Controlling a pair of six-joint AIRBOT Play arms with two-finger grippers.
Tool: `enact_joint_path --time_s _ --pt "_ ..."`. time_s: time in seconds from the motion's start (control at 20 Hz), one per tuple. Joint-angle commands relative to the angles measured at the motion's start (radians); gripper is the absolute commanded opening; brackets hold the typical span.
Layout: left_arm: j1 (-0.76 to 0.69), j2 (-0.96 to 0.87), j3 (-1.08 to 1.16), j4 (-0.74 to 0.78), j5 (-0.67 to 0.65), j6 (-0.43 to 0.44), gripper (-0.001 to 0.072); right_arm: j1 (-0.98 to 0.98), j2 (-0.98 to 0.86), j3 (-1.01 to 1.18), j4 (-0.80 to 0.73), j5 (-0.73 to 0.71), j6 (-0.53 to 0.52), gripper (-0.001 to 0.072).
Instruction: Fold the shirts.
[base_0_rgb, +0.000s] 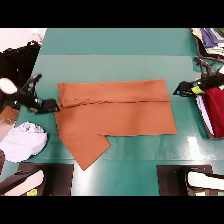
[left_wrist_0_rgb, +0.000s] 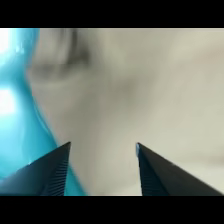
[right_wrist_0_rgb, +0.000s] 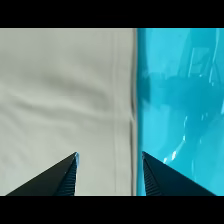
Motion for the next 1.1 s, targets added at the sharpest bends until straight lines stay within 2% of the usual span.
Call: enact_joint_path --time_s 0.0,0.2,0.35,0.65,0.8,0.85,0.9,0.95,1.0,1.05 --pt "-0.002 0.207 -0.237 0.000 -0.089 -0.080 0.0478 -0.038 0.137 -0.133 0.002 -0.020 -0.024 0.0450" --pt "-0.002 0.348 -0.451 -0.136 -0.107 -0.104 0.0478 -0.069 0.223 -0.203 0.002 -0.038 -0.044 0.0450" --pt "-0.002 0.355 -0.512 -0.178 -0.083 -0.104 0.0478 -0.083 0.257 -0.202 0.002 -0.040 -0.053 0.0450" --pt "-0.002 0.355 -0.607 -0.328 0.090 -0.078 0.0478 -0.083 0.293 -0.202 0.002 -0.031 -0.053 0.0450" --pt "-0.002 0.355 -0.639 -0.350 0.105 -0.078 0.0474 -0.083 0.296 -0.202 0.002 0.007 -0.053 0.0450" --pt "-0.002 0.355 -0.636 -0.354 0.101 -0.079 0.0330 -0.087 0.296 -0.202 0.002 0.030 -0.053 0.0449" --pt "-0.002 0.355 -0.633 -0.361 0.095 -0.074 0.0130 -0.098 0.296 -0.203 0.000 0.060 -0.053 0.0450" --pt "-0.002 0.355 -0.632 -0.377 0.094 -0.073 0.0108 -0.117 0.296 -0.206 0.000 0.089 -0.053 0.0450" --pt "-0.002 0.355 -0.632 -0.394 0.093 -0.058 0.0032 -0.144 0.298 -0.222 0.000 0.116 -0.053 0.0450" --pt "-0.002 0.355 -0.632 -0.409 0.088 -0.035 0.0032 -0.174 0.299 -0.249 -0.002 0.139 -0.053 0.0450"
